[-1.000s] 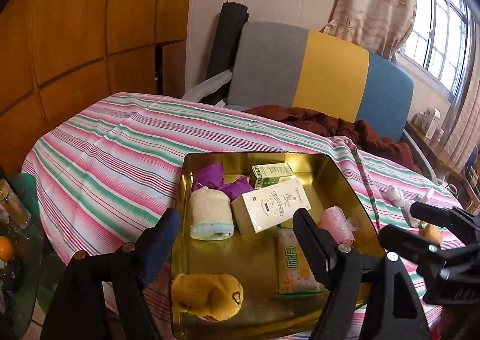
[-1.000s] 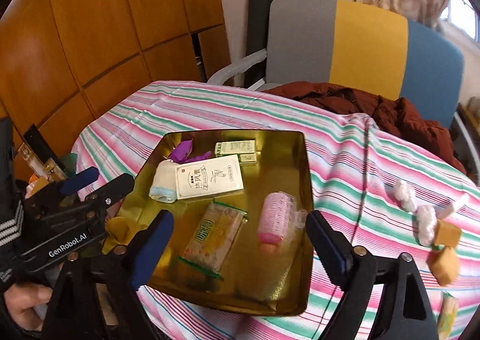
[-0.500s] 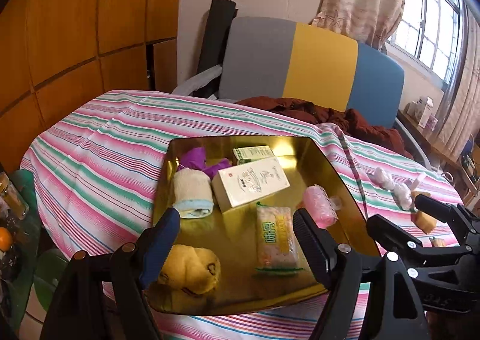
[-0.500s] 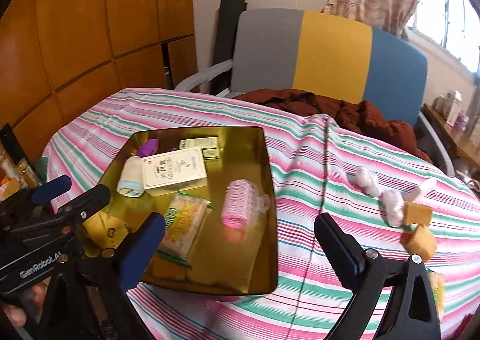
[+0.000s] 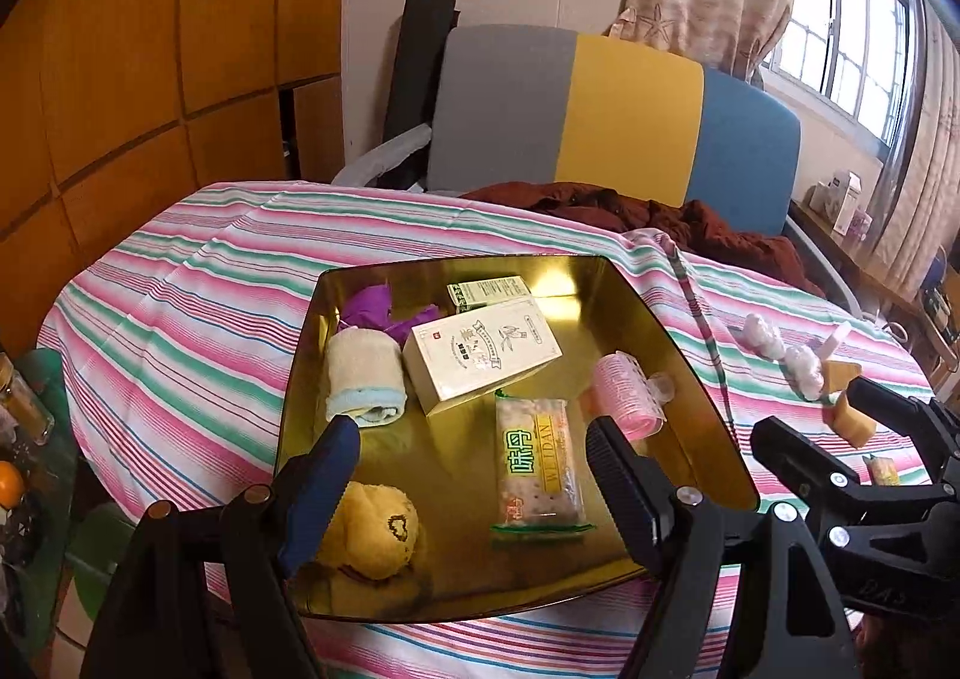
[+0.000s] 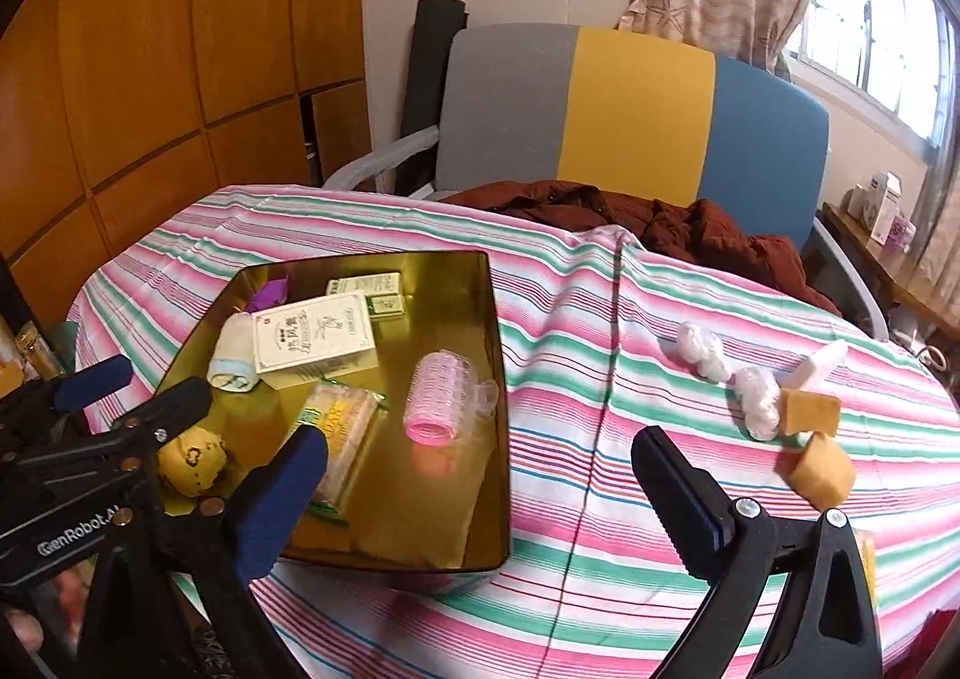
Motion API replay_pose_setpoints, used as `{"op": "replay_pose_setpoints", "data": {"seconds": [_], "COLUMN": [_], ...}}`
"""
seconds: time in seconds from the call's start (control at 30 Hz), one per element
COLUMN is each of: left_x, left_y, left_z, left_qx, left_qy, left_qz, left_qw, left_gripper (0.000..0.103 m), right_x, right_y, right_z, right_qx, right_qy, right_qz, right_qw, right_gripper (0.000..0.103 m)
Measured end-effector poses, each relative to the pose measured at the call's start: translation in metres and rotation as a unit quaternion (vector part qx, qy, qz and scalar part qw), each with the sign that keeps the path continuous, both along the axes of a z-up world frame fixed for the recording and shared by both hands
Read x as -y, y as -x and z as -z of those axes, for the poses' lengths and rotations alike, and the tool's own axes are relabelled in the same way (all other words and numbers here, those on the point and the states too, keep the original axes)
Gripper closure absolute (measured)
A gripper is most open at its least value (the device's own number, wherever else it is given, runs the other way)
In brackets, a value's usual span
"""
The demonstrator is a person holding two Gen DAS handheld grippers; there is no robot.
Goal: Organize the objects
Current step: 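Move both tools back over the remaining items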
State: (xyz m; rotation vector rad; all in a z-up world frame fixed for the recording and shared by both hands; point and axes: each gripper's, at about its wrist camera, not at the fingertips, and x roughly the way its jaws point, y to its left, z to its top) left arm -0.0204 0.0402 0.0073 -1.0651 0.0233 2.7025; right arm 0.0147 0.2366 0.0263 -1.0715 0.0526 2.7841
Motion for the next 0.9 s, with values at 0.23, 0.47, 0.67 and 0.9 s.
{"op": "replay_pose_setpoints", "data": {"seconds": [0.23,0.47,0.67,0.9], "left_x": [-0.004,-0.005,-0.008,-0.018], "left_y": [0.000,0.001,0.003,-0.001], "left_z": [0.006,0.009,0.012,0.013], "left_qx": [0.008,0.010,0.014,0.019], "left_qy": [0.001,-0.005,-0.009,-0.008], "left_qz": [0.006,0.015,0.023,0.053], "left_qw": [1.0000,0.9998,0.9996,0.9984], "left_gripper": [0.022,0.022,0.022,0.022], "right_x": [-0.005,-0.007,-0.012,-0.025], "right_y": [-0.001,0.000,0.000,-0.004], "right_z": [0.004,0.005,0.009,0.012], "right_qx": [0.004,0.007,0.013,0.019], "right_qy": [-0.003,-0.008,-0.006,0.000], "right_qz": [0.006,0.008,0.013,0.023], "right_qw": [1.000,1.000,1.000,1.000], "right_gripper": [0.001,0.001,0.001,0.001]}}
